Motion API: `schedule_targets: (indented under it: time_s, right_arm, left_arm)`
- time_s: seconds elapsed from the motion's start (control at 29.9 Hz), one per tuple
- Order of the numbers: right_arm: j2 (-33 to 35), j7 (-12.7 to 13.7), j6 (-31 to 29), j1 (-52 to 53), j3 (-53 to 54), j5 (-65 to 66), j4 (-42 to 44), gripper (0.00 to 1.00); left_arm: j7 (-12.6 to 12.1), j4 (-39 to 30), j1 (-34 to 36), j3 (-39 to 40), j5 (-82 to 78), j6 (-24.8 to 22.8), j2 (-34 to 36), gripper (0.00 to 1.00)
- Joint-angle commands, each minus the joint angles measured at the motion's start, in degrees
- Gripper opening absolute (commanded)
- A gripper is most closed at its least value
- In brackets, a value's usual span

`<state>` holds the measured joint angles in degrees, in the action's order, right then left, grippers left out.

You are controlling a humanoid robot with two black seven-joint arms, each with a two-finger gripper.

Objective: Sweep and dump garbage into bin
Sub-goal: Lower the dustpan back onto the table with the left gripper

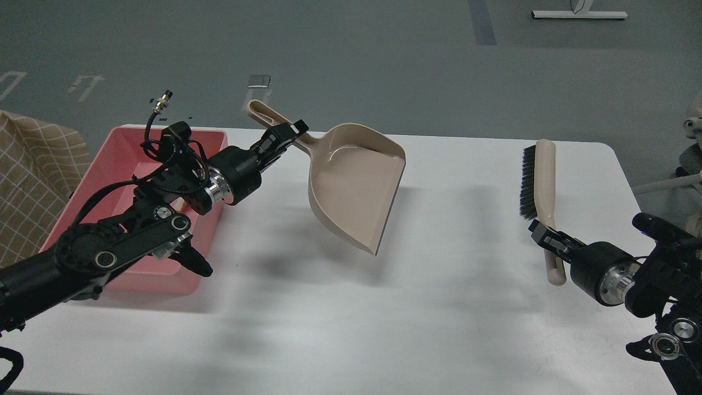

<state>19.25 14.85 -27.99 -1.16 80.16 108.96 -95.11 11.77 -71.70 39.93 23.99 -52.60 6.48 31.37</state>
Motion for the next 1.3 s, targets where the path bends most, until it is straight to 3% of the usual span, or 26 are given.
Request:
schedule_targets:
  time_s: [0.0, 0.1, 0.3, 0.57, 0.8, 1.27]
  right_arm:
    - [-0.1, 0.0, 0.0, -0.1, 0.0, -0.1, 0.0, 0.00]
    - [-0.1, 0.0, 0.0, -0.1, 0.0, -0.1, 0.0, 0.00]
    - [-0.1, 0.0, 0.0, 0.0, 0.0, -0.1, 0.0, 0.00]
    - [-0.1, 0.0, 0.0, 0.0, 0.0, -0.1, -0.1, 0.00]
    - [0.0, 0.0, 0.0, -0.4, -0.3, -0.1, -0.1, 0.00]
    - [1.5, 0.0, 0.0, -3.0, -0.4, -0.1, 0.0, 0.00]
  left_arm:
    - [-2.9, 0.0, -0.1, -0.1, 1.9, 2.7, -2.5, 0.15]
    - [-4.3, -0.7, -0.6, 0.0, 2.1, 4.0, -3.9, 0.17]
    - [-4.6, -0.6, -2.1, 0.0, 2.9, 5.8, -7.4, 0.18]
    - [-4.5, 0.4, -4.1, 0.4, 3.2, 7.9, -12.2, 0.17]
    - [-3.8, 5.9, -4.3, 1.9, 3.2, 10.0, -17.7, 0.17]
    - [-3.0, 11.0, -6.1, 2.3, 2.8, 11.7, -21.7, 0.17]
